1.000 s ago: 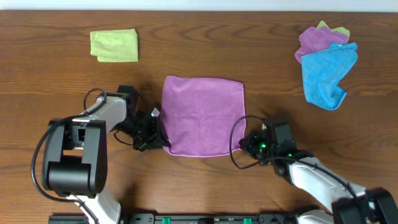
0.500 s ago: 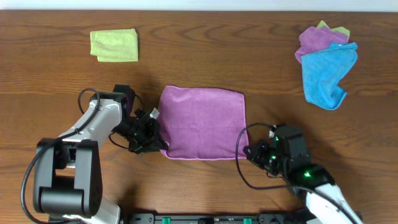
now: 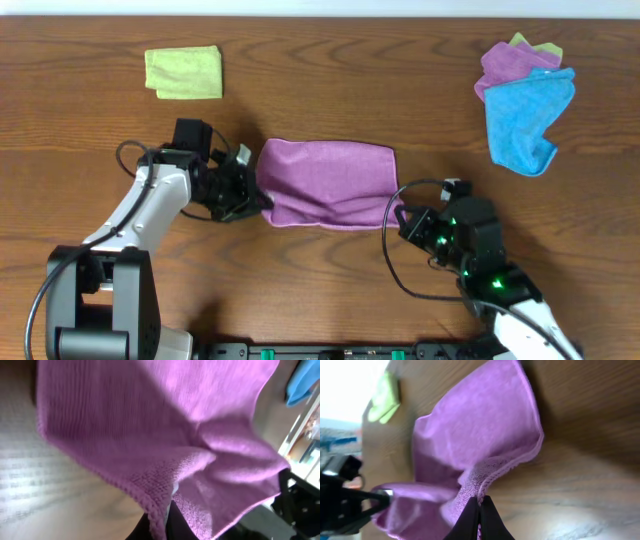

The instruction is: Fold the cloth

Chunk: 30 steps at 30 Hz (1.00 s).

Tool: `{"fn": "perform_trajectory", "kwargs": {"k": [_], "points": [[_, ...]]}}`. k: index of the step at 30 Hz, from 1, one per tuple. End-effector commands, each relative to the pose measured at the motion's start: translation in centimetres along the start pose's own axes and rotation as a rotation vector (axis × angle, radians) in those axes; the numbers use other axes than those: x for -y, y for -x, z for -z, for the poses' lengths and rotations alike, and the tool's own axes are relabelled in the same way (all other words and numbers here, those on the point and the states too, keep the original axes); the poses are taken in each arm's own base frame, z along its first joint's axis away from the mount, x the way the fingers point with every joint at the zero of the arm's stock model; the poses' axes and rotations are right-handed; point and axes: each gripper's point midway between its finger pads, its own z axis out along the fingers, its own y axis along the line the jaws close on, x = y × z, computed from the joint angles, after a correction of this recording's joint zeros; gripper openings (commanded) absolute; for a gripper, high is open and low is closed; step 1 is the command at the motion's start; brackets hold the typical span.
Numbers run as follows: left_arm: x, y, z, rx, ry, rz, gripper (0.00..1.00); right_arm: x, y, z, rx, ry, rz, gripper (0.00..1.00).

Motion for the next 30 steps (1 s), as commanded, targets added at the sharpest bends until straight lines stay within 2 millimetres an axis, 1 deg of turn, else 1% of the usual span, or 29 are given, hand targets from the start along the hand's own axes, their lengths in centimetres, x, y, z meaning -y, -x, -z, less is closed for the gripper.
{"fn": "perform_trajectory", "kwargs": {"k": [1,8,13,17,21,24,30], "points": [[0.2,1.6,0.4,0.075,0.013,0.053,0.06,-0.3,1.6,-0.7,0.041,-0.049,0.07,0.01],[1.3,5.7,1.0,0.236,-0.015,0.032,0.06,-1.6,4.9,-3.2,0.051,-0.126,0.206,0.01],[1.0,7.8,1.6,0.333,0.023,0.006,0.06,-1.9,6.9,-5.4,0.046,-0.175,0.285,0.02],[0.9,9.2,1.7,0.389,0.035,-0.02,0.06,-2.0,7.9,-7.1,0.04,-0.186,0.33,0.01],[0.5,10.6,0.9,0.412,0.028,-0.028,0.06,-1.9,8.9,-8.3,0.044,-0.205,0.358,0.01],[-0.1,11.5,0.0,0.417,0.025,-0.025,0.06,-1.4,9.5,-8.7,0.065,-0.237,0.372,0.02],[-1.1,12.9,-1.6,0.426,0.019,-0.031,0.06,-0.3,9.7,-9.5,0.066,-0.272,0.397,0.02]]}}
